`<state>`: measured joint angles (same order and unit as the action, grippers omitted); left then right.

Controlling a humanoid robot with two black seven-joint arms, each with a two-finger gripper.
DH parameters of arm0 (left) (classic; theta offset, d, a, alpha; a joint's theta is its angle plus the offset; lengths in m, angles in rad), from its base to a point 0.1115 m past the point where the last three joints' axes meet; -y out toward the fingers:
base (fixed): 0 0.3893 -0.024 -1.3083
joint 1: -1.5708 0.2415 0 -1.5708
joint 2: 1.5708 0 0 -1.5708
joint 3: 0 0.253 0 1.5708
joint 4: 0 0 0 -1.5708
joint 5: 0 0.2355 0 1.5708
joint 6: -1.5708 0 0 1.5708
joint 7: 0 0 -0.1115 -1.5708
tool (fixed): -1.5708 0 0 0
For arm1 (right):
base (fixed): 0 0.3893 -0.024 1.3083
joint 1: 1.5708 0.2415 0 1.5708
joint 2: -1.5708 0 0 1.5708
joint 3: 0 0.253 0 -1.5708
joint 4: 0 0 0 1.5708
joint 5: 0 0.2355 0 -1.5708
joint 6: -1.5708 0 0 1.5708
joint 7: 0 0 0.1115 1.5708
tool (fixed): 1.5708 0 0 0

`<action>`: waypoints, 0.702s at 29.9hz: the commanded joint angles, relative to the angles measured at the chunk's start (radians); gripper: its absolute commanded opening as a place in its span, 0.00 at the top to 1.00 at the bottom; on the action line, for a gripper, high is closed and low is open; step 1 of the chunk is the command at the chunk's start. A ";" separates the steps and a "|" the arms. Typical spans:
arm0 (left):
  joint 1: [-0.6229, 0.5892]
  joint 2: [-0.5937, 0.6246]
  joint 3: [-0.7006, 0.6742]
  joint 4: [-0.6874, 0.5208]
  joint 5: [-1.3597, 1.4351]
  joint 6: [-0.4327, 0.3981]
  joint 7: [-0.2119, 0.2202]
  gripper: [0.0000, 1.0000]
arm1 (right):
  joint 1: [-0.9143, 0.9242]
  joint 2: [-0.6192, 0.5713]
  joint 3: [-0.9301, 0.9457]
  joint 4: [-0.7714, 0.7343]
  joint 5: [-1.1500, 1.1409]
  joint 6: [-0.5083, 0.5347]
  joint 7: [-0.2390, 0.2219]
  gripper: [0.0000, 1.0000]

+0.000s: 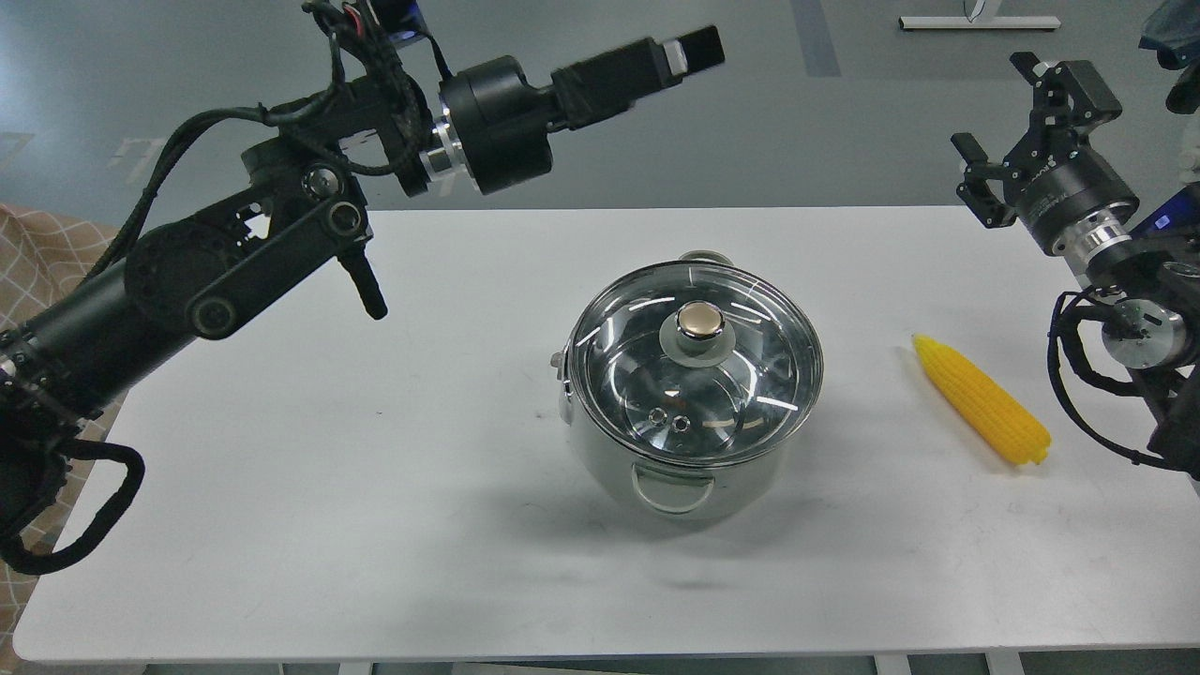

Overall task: Open pot and put corn in
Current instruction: 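Reach the left gripper over the pot and grasp the lid's brass knob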

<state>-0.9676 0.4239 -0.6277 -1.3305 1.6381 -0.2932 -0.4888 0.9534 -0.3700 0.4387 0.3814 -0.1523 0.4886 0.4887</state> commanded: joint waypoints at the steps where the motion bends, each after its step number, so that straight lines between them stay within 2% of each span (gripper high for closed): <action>1: 0.040 -0.023 0.013 -0.016 0.369 0.048 0.000 0.02 | -0.002 0.002 0.000 0.004 0.000 0.000 0.000 0.02; 2: 0.049 -0.030 0.041 -0.004 0.466 0.081 0.000 0.02 | -0.002 0.002 0.000 0.005 0.000 0.000 0.000 0.02; 6: 0.058 -0.065 0.130 0.042 0.544 0.138 0.000 0.02 | -0.004 0.000 0.000 0.011 0.000 0.000 0.000 0.02; 11: 0.070 -0.082 0.145 0.056 0.544 0.138 0.000 0.02 | -0.007 -0.001 0.000 0.019 -0.001 0.000 0.000 0.02; 21: 0.104 -0.131 0.145 0.178 0.544 0.143 0.000 0.05 | -0.012 -0.001 -0.002 0.036 -0.001 0.000 0.000 0.02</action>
<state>-0.8672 0.3008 -0.4828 -1.1765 2.1819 -0.1524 -0.4883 0.9427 -0.3712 0.4372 0.4159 -0.1535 0.4887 0.4887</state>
